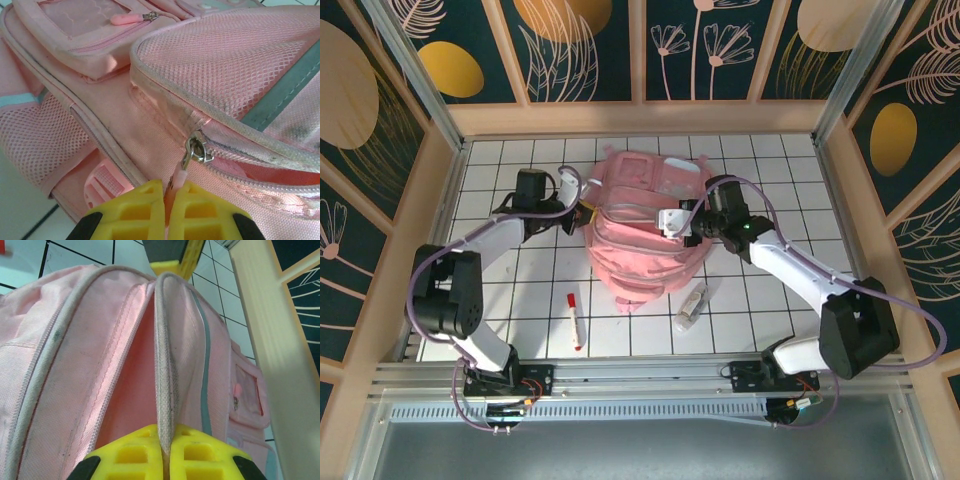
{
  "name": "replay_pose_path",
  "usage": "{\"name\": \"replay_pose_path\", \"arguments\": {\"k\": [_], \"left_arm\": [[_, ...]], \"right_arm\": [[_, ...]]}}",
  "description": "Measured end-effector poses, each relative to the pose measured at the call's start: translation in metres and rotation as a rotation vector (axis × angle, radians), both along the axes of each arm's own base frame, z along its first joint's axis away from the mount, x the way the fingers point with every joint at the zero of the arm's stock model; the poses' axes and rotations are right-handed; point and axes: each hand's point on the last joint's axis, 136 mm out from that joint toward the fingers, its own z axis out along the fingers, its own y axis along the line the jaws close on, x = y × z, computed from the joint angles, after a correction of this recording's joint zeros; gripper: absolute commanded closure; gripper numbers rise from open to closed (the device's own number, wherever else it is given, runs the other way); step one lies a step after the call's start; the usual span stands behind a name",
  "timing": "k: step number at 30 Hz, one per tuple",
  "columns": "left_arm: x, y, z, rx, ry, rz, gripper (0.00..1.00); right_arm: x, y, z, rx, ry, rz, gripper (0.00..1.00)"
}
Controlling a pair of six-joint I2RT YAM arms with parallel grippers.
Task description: Pack books, pencil case, and school supplies into a backpack
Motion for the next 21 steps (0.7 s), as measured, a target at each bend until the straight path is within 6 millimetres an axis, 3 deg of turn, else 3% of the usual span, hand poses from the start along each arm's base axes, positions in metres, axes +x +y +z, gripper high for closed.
{"name": "replay_pose_path", "arguments": {"k": [5,6,7,8,11,12,13,15,18,21], "left_arm": [[0.019,-0.012,-0.006,-0.011,-0.008,-0.074,0.89],[0.019,-0.013,-0.006,-0.011,-0.018,-0.094,0.82],[0.019,-0.013,-0.006,-0.007,-0.033,-0.112,0.65],[0.020,-0.011,-0.006,0.002,-0.050,-0.121,0.56],[0.032,0.017,-0.006,0.051,-0.107,-0.083,0.54],[0.032,0.027,-0.004,0.074,-0.142,-0.084,0.47],[0.029,0.035,0.001,0.100,-0.183,-0.093,0.37],[0.017,0.042,0.015,0.149,-0.282,-0.126,0.28],[-0.009,0.035,0.051,0.192,-0.462,-0.211,0.27],[-0.022,0.016,0.081,0.217,-0.613,-0.310,0.26]], "right_arm": [[0.001,0.000,0.001,0.002,-0.008,0.001,1.00],[0.000,0.000,0.001,0.002,-0.007,0.003,1.00],[0.000,0.000,0.001,0.004,-0.005,0.005,1.00],[-0.001,0.001,0.001,0.006,-0.001,0.010,1.00],[-0.006,0.000,0.001,0.014,0.025,0.020,1.00],[-0.006,0.000,0.003,0.025,0.038,0.023,1.00],[-0.006,-0.001,0.005,0.041,0.052,0.024,1.00],[-0.004,-0.002,0.013,0.076,0.073,0.023,1.00],[-0.001,-0.004,0.024,0.122,0.105,0.024,1.00],[0.002,-0.001,0.031,0.150,0.141,0.040,1.00]]}}
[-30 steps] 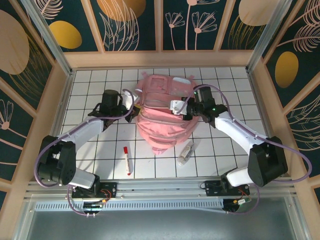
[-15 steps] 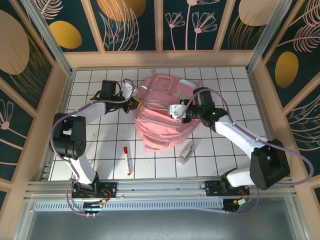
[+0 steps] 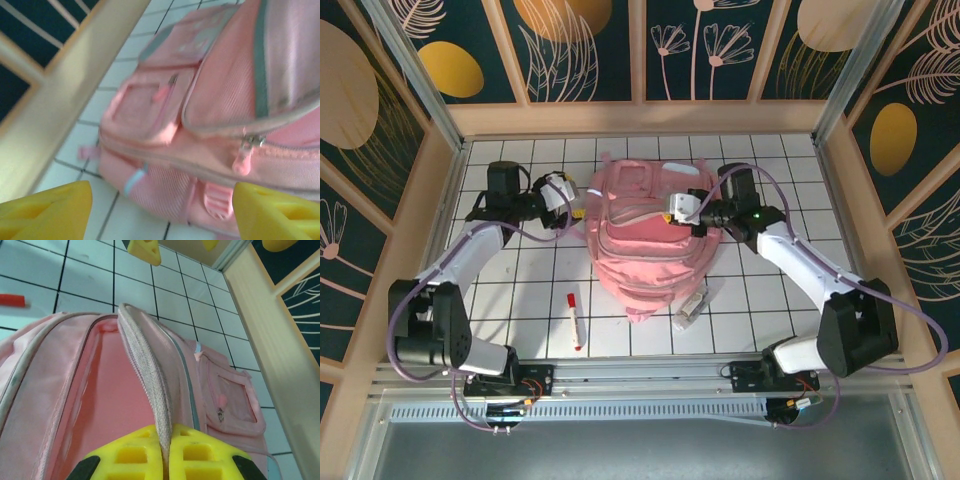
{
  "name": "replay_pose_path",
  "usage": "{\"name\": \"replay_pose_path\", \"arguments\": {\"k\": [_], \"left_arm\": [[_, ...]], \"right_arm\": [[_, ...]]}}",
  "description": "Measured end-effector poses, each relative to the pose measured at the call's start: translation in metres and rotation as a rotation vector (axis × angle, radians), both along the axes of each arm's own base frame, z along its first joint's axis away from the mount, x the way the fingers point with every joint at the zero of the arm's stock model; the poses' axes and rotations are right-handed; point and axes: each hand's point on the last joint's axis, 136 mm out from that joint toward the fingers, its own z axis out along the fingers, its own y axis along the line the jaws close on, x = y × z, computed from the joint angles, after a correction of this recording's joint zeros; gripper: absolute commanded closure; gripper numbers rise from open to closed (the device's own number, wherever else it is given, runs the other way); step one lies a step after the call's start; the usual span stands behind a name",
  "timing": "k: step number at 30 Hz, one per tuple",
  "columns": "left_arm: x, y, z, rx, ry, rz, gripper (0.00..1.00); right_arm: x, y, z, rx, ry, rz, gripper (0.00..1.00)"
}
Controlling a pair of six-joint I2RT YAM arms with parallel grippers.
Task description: Pack books, pencil case, and school supplies into a backpack
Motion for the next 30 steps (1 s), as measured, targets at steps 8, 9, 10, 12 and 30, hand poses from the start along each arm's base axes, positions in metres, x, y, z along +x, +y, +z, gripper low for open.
{"name": "replay_pose_path", "arguments": {"k": [8,9,10,12,30], "left_arm": [[-0.027,-0.058,-0.004,0.012,-0.033,-0.212,0.20],[-0.029,-0.062,-0.008,0.013,-0.024,-0.224,0.19],[-0.031,-0.065,-0.010,0.014,-0.018,-0.234,0.19],[-0.033,-0.069,-0.014,0.016,-0.008,-0.247,0.18],[-0.053,-0.097,-0.010,-0.067,0.085,-0.330,0.09]], "right_arm": [[0.006,0.013,0.002,0.061,0.148,0.014,1.00],[0.007,0.014,0.002,0.071,0.167,0.005,1.00],[0.008,0.014,0.002,0.077,0.184,-0.001,1.00],[0.011,0.014,0.002,0.087,0.214,-0.019,1.00],[0.050,0.011,-0.005,0.169,0.322,-0.194,1.00]]}}
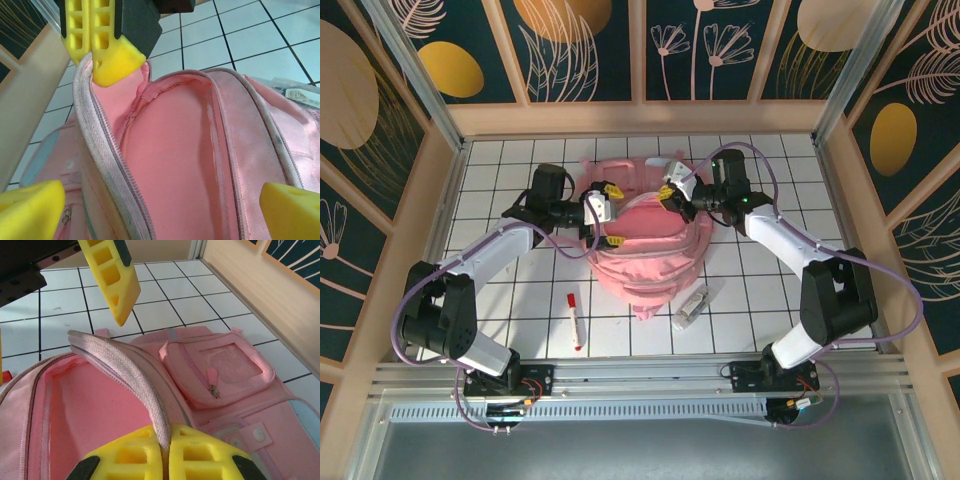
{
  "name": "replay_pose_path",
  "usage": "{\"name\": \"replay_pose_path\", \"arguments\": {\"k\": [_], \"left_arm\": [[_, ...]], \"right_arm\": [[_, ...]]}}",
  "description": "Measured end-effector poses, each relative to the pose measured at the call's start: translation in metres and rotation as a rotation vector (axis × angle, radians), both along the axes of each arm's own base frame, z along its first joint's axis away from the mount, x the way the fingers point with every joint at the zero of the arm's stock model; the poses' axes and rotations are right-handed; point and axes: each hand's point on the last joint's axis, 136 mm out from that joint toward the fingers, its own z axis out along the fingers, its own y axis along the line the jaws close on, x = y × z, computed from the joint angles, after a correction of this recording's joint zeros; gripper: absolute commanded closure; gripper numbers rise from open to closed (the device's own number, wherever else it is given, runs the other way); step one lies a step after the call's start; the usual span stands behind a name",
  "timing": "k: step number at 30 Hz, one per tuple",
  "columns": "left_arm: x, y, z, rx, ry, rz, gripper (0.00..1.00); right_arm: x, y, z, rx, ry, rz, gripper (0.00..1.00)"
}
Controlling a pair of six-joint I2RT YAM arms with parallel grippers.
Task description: Pack books, pencil case, and school supplies into a backpack
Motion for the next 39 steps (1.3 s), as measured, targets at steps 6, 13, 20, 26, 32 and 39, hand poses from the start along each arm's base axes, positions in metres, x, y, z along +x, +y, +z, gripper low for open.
{"name": "replay_pose_path", "arguments": {"k": [6,13,20,26,32,39], "left_arm": [[0.027,-0.005,-0.004,0.022,0.025,0.160,0.85],[0.055,0.000,-0.009,0.039,0.029,0.301,1.00],[0.067,-0.003,-0.004,0.000,0.104,0.372,1.00],[0.069,-0.009,0.000,-0.027,0.171,0.413,1.00],[0.067,-0.024,-0.001,-0.051,0.218,0.447,1.00],[0.060,-0.045,-0.012,-0.064,0.281,0.440,1.00]], "right_arm": [[-0.011,0.005,-0.006,-0.044,-0.058,0.063,0.91],[-0.011,-0.009,0.006,-0.030,0.063,-0.247,0.32],[-0.043,-0.099,0.014,0.330,0.714,-1.110,0.27],[-0.166,-0.116,-0.121,0.179,1.286,-1.511,0.16],[-0.194,-0.127,-0.169,-0.037,1.367,-1.715,0.07],[-0.177,-0.100,-0.180,-0.076,1.417,-1.715,0.11]]}}
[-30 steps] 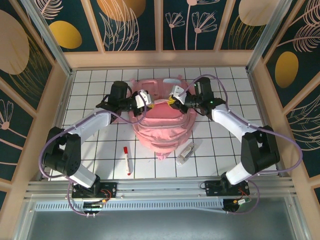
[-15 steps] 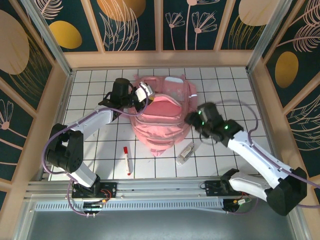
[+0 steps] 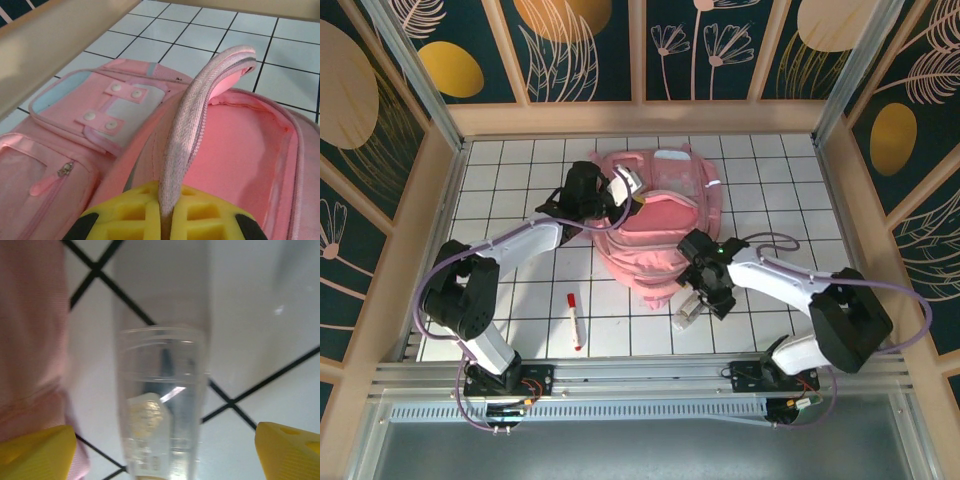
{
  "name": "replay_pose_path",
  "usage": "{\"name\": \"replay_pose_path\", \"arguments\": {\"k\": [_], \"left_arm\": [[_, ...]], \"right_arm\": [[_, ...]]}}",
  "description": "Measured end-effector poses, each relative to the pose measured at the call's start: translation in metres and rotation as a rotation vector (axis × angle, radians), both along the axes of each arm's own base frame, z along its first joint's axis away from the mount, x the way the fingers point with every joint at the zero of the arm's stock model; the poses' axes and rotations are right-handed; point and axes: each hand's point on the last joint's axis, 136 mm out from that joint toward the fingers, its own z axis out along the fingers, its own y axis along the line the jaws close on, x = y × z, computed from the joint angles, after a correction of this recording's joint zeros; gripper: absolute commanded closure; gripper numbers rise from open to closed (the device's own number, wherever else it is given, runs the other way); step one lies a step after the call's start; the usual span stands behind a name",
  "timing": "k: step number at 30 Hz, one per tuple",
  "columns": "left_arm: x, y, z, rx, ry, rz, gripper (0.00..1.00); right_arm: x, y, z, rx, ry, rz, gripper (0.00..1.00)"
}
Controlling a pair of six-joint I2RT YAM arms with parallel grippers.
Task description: Pack books, pencil case, and school supplies into a backpack
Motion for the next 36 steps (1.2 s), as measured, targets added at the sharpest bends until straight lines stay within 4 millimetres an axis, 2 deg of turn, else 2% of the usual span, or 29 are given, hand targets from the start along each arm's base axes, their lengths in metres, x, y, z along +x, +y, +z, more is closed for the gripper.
{"name": "replay_pose_path", "arguments": {"k": [3,9,20,24,29,33,36], "left_arm": [[0.001,0.000,0.001,-0.001,0.001,0.007,1.00],[0.003,0.001,0.004,0.006,0.006,0.014,1.00],[0.006,0.001,0.010,0.020,0.015,0.026,1.00],[0.007,0.002,0.010,0.026,0.011,0.033,1.00],[0.008,0.003,0.009,0.038,0.005,0.042,1.00],[0.009,0.003,0.010,0.043,-0.001,0.044,1.00],[0.009,0.004,0.010,0.045,0.000,0.047,1.00]], "right_arm": [[0.001,0.006,-0.006,0.012,0.014,-0.018,0.14],[0.003,0.011,-0.014,0.037,0.014,-0.058,0.30],[-0.001,0.009,-0.016,0.028,0.026,-0.095,0.41],[-0.012,0.000,-0.025,0.007,0.058,-0.103,0.40],[-0.013,-0.001,-0.026,0.005,0.063,-0.106,0.41],[-0.013,-0.003,-0.028,0.006,0.081,-0.125,0.50],[-0.012,-0.004,-0.025,0.001,0.084,-0.145,0.51]]}}
